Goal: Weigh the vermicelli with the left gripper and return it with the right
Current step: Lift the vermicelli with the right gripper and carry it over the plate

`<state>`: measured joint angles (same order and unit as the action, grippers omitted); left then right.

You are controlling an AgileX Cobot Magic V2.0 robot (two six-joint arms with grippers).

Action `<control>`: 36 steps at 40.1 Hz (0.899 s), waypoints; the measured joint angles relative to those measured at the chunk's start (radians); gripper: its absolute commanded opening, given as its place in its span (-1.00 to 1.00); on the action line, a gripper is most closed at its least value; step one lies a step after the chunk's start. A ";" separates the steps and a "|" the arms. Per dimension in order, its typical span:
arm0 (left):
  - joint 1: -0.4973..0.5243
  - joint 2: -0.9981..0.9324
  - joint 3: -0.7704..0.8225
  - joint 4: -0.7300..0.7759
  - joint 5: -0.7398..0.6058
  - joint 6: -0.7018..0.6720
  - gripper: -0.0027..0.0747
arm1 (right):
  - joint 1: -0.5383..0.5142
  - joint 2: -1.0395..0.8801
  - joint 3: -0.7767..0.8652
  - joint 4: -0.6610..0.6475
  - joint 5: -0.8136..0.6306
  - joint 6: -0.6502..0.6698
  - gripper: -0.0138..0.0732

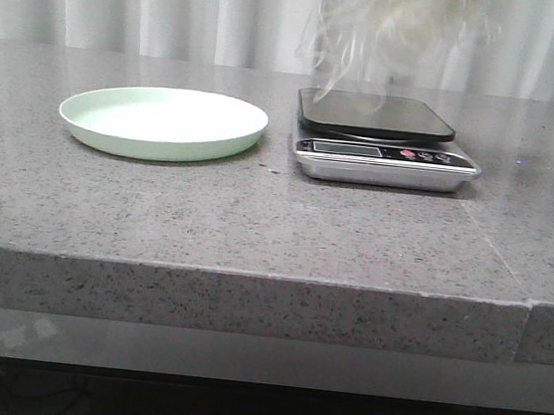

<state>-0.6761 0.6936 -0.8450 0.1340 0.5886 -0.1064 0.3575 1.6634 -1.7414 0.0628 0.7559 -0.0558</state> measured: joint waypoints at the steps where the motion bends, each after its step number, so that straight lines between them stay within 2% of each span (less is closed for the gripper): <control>1: 0.000 0.000 0.000 0.000 0.000 0.000 0.31 | 0.007 0.000 -0.021 0.000 0.006 0.000 -0.32; 9: 0.000 0.000 0.000 0.000 0.000 0.000 0.31 | 0.088 -0.002 -0.118 -0.002 0.013 0.000 -0.32; 20: 0.000 0.000 0.000 0.000 0.000 0.000 0.31 | 0.225 0.017 -0.132 -0.002 -0.090 0.000 -0.32; 36: 0.000 0.000 0.000 0.000 0.000 0.000 0.31 | 0.305 0.209 -0.132 -0.002 -0.117 0.000 -0.32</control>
<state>-0.6761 0.6936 -0.8450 0.1340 0.5886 -0.1064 0.6628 1.8723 -1.8737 0.0611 0.6386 -0.0558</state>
